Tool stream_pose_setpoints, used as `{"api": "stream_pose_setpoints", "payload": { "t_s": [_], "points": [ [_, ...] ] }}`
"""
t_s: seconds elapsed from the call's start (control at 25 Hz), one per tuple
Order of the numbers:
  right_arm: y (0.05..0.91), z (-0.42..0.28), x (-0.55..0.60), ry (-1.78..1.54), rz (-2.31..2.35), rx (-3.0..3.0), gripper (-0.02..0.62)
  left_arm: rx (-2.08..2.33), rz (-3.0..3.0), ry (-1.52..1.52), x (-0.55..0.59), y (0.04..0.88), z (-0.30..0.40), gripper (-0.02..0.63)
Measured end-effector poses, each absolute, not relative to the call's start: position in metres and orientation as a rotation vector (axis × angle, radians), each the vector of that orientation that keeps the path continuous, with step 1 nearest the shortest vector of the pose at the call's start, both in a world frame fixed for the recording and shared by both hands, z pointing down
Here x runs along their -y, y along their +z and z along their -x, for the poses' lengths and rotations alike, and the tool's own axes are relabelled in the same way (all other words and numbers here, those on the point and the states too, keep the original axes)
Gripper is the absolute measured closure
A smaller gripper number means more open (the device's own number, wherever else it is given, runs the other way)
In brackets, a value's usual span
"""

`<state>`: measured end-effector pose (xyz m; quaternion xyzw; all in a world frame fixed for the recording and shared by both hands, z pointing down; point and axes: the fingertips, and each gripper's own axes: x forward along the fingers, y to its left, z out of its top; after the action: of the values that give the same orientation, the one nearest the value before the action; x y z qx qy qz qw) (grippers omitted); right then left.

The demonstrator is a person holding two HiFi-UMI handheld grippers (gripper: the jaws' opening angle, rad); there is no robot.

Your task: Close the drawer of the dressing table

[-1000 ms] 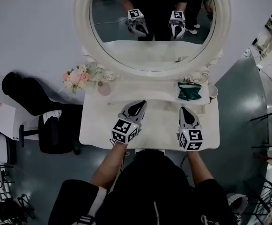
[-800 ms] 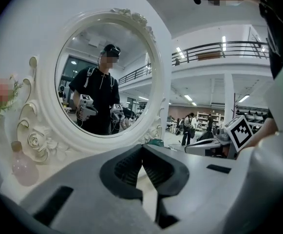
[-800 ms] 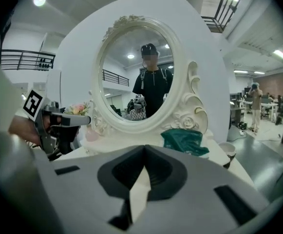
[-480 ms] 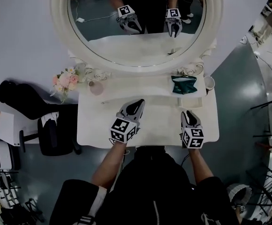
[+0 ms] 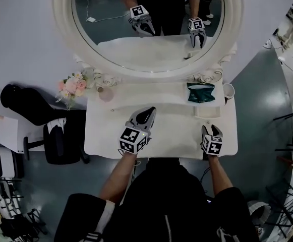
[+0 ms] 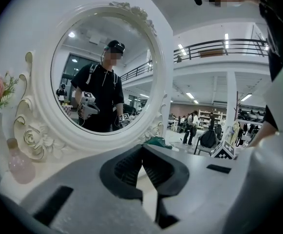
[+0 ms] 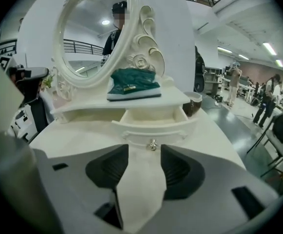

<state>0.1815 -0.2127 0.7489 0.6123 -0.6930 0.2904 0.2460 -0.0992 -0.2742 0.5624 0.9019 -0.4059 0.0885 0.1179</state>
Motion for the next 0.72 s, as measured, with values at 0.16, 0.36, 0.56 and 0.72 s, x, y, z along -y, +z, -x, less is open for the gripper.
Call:
{"api": "stream_pose_setpoints", "payload": {
  "t_s": [0.16, 0.36, 0.56, 0.72],
  "points": [
    [0.768, -0.195, 0.223, 0.82, -1.692, 1.837, 0.399, 1.226, -2.612, 0.266, 0.275, 0.566, 0.109, 0.601],
    [0.779, -0.194, 0.231, 0.835, -1.665, 1.823, 0.417, 1.27, -2.582, 0.273, 0.276, 0.569, 0.122, 0.601],
    [0.778, -0.192, 0.237, 0.812, -1.677, 1.809, 0.494, 1.3, -2.555, 0.272, 0.279, 0.573, 0.131, 0.601],
    [0.778, -0.192, 0.238, 0.835, -1.665, 1.81, 0.497, 1.314, -2.55, 0.266, 0.283, 0.571, 0.135, 0.601]
  ]
}}
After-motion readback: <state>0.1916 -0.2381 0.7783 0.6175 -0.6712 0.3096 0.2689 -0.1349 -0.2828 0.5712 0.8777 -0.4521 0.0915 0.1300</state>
